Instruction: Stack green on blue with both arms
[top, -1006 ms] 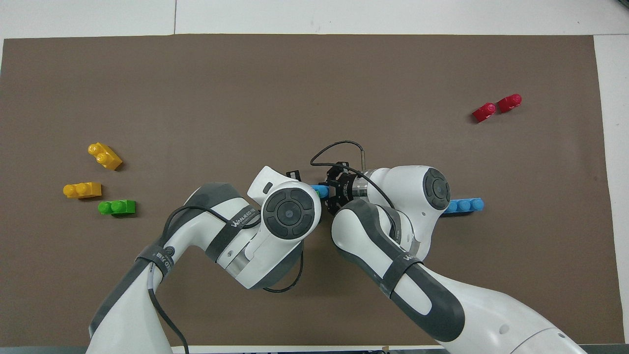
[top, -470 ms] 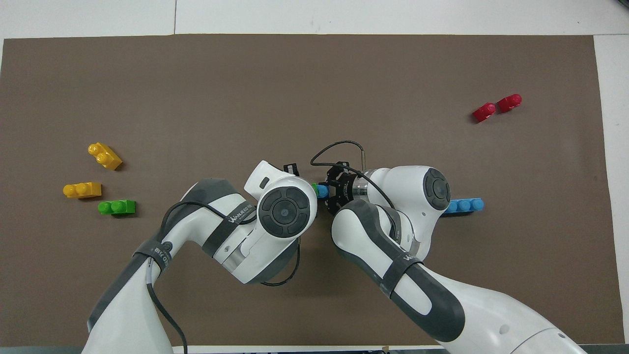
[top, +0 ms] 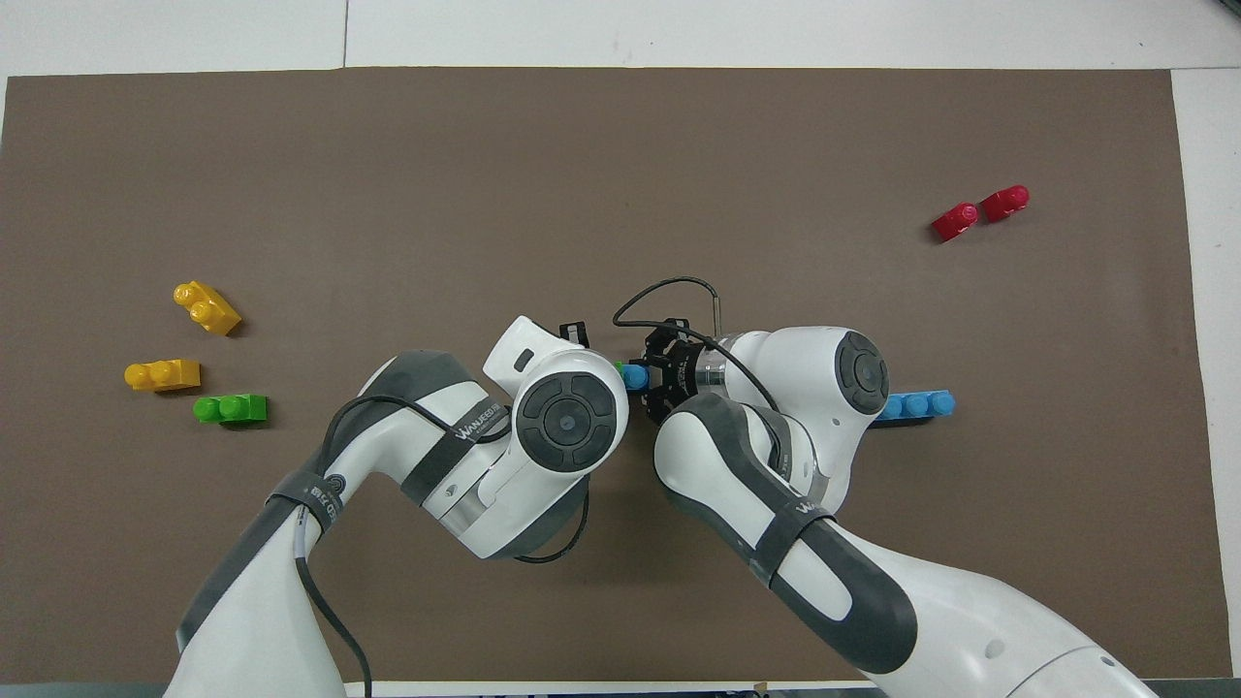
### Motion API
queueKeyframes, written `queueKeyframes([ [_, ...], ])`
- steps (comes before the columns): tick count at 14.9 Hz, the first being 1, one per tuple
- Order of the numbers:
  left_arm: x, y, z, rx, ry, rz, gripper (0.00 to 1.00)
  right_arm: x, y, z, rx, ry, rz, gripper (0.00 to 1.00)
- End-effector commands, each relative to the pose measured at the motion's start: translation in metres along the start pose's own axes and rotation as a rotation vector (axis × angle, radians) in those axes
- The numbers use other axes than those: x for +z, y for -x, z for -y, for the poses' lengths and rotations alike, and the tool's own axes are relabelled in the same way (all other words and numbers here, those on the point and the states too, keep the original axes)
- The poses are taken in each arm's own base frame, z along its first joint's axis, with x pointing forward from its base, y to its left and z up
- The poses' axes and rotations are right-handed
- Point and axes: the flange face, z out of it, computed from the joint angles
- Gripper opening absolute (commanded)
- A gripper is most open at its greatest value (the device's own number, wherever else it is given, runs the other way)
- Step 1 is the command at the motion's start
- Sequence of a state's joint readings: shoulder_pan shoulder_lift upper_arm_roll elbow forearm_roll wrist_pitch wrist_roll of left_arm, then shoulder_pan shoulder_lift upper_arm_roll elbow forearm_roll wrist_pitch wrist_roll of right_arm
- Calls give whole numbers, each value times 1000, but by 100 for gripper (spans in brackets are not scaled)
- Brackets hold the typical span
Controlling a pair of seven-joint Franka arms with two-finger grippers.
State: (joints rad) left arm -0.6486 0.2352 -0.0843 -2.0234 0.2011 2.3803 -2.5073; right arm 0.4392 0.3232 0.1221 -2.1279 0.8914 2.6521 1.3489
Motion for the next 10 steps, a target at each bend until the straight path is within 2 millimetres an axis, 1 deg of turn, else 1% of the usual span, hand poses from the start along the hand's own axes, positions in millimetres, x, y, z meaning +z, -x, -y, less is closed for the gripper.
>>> queueKeyframes([
  [1,52,4,3,11,-7,-15,0,5,-19,-5,-4,-17,-22,0],
  [5,53,4,2,-2,1,-2,0,5,-19,-5,-5,-32,-27,0],
  [7,59,4,3,2,0,-2,0,5,-19,-5,-5,-32,-27,0],
  [10,61,6,3,5,10,13,0,5,-19,-5,-5,-32,-27,0],
])
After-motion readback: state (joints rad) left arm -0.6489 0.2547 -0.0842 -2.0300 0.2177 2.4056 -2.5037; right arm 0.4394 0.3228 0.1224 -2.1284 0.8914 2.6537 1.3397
